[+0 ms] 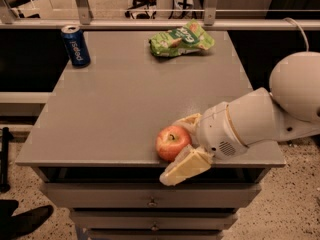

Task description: Move apple near green rice chip bag

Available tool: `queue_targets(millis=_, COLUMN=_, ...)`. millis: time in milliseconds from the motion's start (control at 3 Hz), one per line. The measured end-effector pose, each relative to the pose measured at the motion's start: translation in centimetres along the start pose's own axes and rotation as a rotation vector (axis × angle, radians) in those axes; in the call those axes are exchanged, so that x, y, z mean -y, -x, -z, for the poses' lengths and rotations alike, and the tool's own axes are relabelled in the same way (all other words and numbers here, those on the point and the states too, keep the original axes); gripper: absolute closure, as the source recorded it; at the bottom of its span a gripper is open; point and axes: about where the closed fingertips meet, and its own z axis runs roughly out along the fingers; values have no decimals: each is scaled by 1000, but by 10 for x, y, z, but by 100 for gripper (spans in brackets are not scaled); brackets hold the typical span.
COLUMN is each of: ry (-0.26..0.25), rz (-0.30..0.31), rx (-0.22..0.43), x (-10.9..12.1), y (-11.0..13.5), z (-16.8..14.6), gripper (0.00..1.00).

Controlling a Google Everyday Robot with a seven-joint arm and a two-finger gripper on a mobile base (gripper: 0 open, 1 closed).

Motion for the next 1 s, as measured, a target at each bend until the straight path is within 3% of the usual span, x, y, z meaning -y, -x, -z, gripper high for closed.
queue_targets(millis=667, ry=-103, rz=-39, rx=-4, x=33, y=-10, z=9, gripper=71)
queue_targets(millis=1000, ry=-199, rz=-58, rx=-28, x=70, y=-10, z=37, gripper=95)
